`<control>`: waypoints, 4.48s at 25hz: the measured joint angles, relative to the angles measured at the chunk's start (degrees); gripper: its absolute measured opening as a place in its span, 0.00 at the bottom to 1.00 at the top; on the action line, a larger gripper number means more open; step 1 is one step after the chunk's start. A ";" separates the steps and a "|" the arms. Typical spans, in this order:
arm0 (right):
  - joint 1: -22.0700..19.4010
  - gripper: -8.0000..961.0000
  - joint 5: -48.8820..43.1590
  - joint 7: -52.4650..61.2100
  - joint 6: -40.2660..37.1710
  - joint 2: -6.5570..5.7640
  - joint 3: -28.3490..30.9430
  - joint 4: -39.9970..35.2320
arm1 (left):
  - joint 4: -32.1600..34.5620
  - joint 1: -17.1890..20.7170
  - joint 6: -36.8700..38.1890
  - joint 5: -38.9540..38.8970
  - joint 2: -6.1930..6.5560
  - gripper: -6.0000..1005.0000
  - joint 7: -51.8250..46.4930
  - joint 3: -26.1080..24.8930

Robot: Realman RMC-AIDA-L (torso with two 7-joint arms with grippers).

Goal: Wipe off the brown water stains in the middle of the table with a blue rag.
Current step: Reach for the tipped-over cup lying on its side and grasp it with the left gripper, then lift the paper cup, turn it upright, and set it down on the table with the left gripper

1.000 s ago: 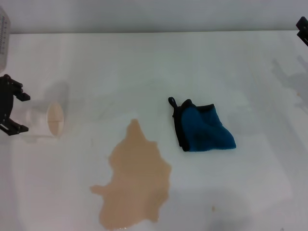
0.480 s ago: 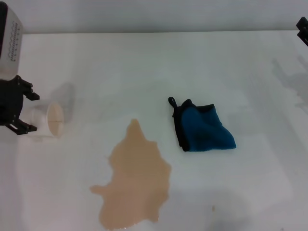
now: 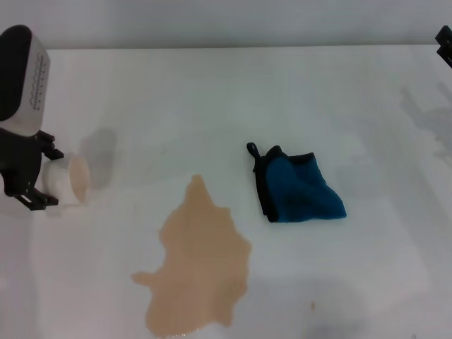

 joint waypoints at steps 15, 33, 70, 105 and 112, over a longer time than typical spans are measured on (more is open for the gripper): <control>-0.21 0.90 0.02 0.27 -0.01 0.09 0.00 0.00 | -2.08 -0.13 -2.10 0.24 -0.44 0.82 -0.75 -0.04; -0.03 0.90 1.05 -0.02 0.40 0.09 0.00 0.22 | 1.38 0.15 -2.83 -3.26 -1.28 0.74 -0.85 -5.97; 0.17 0.90 1.49 -0.71 2.01 -0.24 0.70 -0.71 | -56.13 10.04 -20.07 -107.58 -6.39 0.69 57.55 -19.09; -0.27 0.90 1.67 -0.57 2.44 0.00 1.49 -0.35 | -61.21 9.98 -25.08 -111.42 -6.60 0.71 58.12 -19.24; -0.27 0.90 1.67 -0.40 2.24 0.09 1.50 -0.26 | -62.08 10.00 -21.61 -111.51 -6.59 0.77 56.82 -19.25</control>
